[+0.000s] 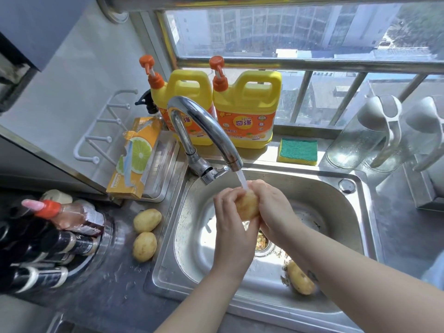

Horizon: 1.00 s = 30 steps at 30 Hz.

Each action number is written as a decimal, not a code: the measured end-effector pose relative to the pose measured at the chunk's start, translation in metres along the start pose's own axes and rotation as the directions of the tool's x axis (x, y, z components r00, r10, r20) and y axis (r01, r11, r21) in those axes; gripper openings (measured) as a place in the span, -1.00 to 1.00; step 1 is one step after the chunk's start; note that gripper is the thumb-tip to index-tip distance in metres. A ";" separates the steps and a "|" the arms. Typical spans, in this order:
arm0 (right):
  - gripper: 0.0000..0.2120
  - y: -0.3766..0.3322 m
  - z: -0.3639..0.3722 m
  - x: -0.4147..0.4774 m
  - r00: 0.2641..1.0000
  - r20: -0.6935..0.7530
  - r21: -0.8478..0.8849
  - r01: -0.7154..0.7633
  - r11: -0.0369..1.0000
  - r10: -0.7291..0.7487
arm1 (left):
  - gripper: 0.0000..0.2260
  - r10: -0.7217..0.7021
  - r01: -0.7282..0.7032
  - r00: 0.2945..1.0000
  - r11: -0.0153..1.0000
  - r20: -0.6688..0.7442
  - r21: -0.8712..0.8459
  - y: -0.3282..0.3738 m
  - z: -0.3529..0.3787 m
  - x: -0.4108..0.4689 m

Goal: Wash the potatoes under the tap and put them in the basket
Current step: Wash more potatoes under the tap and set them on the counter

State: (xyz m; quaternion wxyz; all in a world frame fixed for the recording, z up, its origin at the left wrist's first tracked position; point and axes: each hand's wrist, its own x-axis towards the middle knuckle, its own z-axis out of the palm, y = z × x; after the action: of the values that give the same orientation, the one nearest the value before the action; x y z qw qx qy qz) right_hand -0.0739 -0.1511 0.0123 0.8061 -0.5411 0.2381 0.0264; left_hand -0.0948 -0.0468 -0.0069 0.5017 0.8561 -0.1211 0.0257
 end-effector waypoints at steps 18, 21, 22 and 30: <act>-0.56 -0.014 -0.014 -0.001 0.969 0.169 0.260 -0.222 0.940 0.182 | -0.36 -0.366 0.549 0.821 0.717 0.438 -0.429 -0.012 -0.019 0.026; -0.69 -0.012 -0.016 -0.009 0.958 0.212 -0.004 -0.195 0.981 0.191 | -0.36 -0.385 0.481 0.872 0.787 0.303 -0.386 -0.014 -0.019 0.026; -0.72 -0.011 -0.018 -0.012 0.949 0.248 -0.055 -0.186 0.981 0.194 | -0.38 -0.379 0.462 0.880 0.820 0.285 -0.338 -0.013 -0.020 0.026; -0.81 -0.015 -0.015 -0.007 0.983 0.158 0.020 -0.094 0.995 0.090 | -0.49 -0.212 0.227 0.969 0.968 0.129 -0.112 -0.005 -0.014 0.028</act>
State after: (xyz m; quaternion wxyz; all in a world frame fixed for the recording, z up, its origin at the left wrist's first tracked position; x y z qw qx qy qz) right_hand -0.0814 -0.1689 0.0236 0.8277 -0.5146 0.1988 0.1030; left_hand -0.0654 -0.0378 0.0008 0.5466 0.8310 -0.0559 -0.0875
